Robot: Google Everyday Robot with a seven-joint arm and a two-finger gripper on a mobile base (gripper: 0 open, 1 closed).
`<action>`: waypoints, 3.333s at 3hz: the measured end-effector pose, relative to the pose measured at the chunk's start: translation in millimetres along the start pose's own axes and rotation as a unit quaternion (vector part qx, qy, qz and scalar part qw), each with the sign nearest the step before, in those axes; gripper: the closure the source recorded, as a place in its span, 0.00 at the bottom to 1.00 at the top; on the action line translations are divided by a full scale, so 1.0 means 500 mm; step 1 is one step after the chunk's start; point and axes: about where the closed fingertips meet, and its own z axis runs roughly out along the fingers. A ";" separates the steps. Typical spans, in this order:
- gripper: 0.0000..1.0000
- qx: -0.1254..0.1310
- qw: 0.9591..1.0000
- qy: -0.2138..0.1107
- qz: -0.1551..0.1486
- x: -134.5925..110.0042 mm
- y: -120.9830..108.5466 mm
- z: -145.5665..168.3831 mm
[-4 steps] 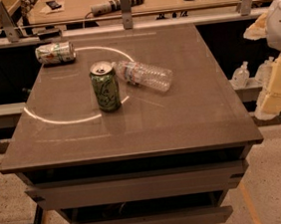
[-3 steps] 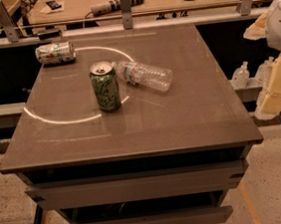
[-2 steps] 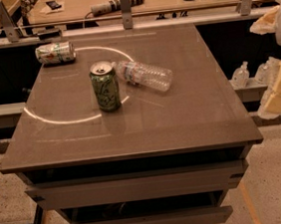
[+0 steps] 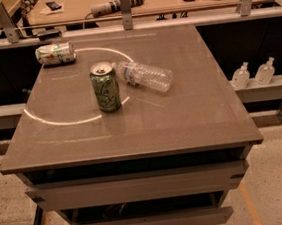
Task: Knock coke can over
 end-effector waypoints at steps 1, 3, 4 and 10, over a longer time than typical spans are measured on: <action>0.00 0.009 1.000 -0.002 -0.001 -0.005 -0.006 -0.008; 0.00 0.009 1.000 -0.002 -0.001 -0.005 -0.006 -0.008; 0.00 0.054 0.998 -0.031 0.000 -0.004 -0.057 -0.051; 0.00 0.040 0.987 -0.145 0.064 0.177 -0.227 0.063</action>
Offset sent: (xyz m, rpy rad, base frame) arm -0.0464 -0.0527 0.0764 0.0435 -0.3418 -0.1636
